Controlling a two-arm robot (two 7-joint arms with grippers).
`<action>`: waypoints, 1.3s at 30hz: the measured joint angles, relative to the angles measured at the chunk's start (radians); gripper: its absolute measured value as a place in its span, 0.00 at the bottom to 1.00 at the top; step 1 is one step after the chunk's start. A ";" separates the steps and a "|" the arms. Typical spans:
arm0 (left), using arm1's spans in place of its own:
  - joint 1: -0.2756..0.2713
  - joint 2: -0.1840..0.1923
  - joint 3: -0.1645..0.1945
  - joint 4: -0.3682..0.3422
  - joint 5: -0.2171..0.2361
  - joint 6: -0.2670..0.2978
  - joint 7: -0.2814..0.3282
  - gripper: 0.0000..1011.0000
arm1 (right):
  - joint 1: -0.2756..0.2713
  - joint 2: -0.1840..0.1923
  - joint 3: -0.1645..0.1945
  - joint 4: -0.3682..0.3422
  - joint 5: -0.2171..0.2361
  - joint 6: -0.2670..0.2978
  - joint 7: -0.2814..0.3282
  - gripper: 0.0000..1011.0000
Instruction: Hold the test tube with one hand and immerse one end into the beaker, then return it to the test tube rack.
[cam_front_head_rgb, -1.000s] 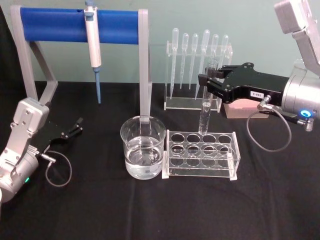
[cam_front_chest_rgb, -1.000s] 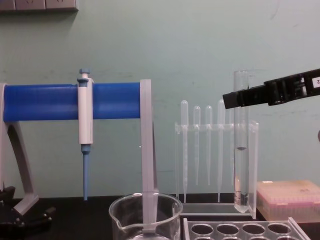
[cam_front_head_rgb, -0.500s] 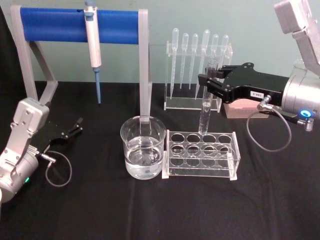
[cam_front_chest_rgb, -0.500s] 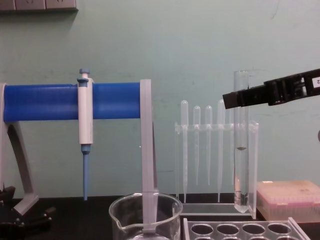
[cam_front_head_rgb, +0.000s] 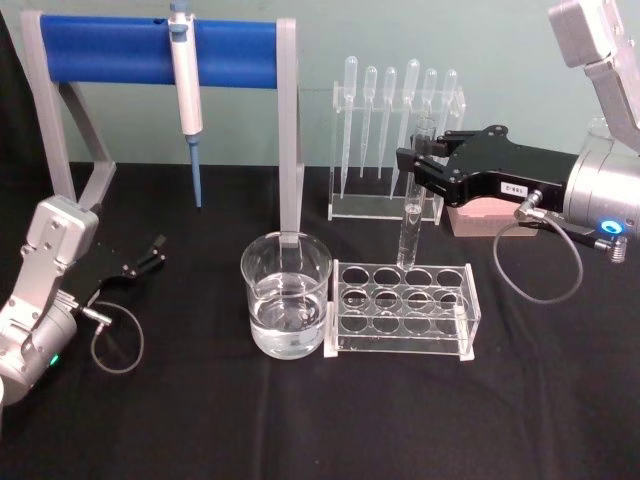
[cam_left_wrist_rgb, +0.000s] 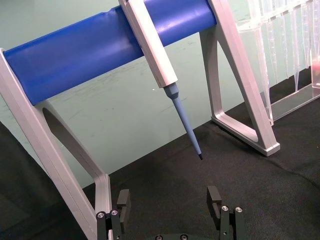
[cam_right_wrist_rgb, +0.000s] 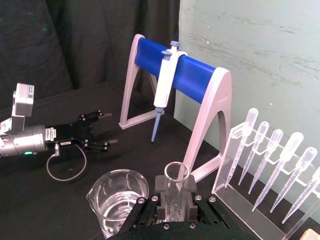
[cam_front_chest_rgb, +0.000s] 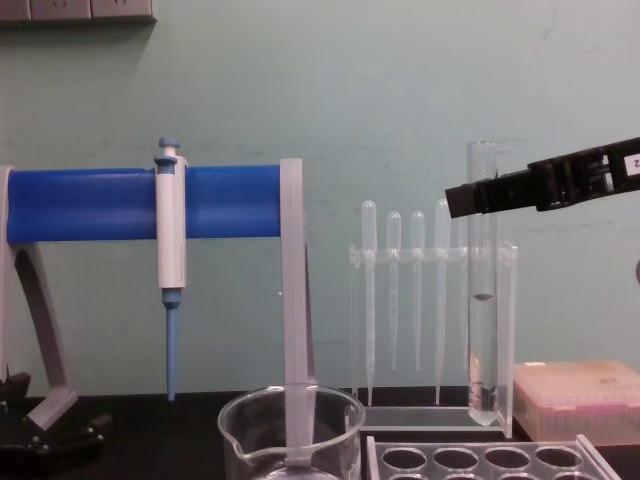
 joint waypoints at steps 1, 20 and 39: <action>0.000 0.000 0.000 0.000 0.000 0.000 0.000 0.99 | 0.000 0.000 0.000 0.000 0.000 0.000 0.000 0.22; 0.000 0.000 0.000 0.000 0.000 0.000 0.000 0.99 | 0.000 0.000 0.000 0.000 0.000 0.000 0.000 0.22; 0.000 0.000 0.000 0.000 0.000 0.000 0.000 0.99 | 0.000 0.000 0.000 0.000 0.000 0.000 0.000 0.22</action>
